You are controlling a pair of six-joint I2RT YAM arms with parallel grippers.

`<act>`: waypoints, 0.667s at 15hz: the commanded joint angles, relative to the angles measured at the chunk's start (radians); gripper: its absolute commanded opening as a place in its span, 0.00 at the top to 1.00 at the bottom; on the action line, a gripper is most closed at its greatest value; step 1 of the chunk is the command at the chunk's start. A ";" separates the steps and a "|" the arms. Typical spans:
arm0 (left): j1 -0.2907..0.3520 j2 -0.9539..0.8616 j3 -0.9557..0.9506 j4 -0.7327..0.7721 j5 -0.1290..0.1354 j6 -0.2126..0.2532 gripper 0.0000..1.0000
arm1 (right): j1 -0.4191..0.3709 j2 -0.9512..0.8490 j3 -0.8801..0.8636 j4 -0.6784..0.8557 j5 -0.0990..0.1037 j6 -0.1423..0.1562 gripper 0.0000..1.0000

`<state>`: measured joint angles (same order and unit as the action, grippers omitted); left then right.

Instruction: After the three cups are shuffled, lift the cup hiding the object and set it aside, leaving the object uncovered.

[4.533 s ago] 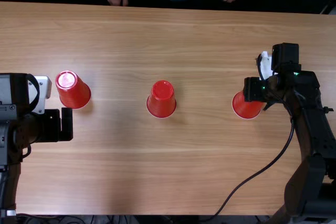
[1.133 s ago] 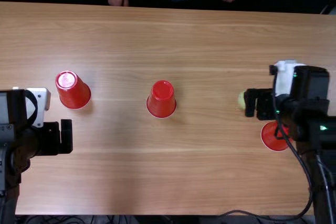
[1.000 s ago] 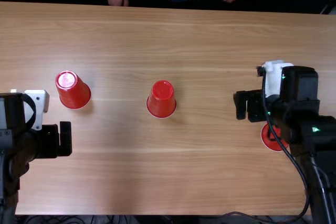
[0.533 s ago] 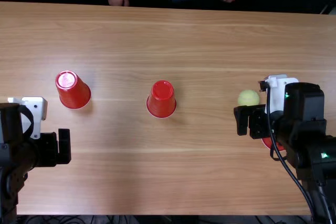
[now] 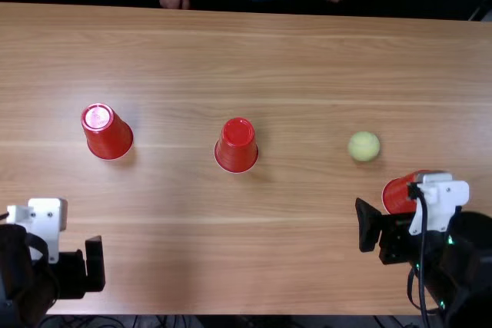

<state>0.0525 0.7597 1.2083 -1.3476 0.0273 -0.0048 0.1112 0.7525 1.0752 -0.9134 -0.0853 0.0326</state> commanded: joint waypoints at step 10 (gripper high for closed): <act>0.006 -0.593 -0.500 0.285 0.004 -0.010 0.00 | -0.117 -0.624 -0.380 0.112 0.013 0.034 0.00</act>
<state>0.0525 0.2016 0.7300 -1.0691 0.0269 -0.0063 0.0086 0.1558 0.7166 -0.8089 -0.0845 0.0608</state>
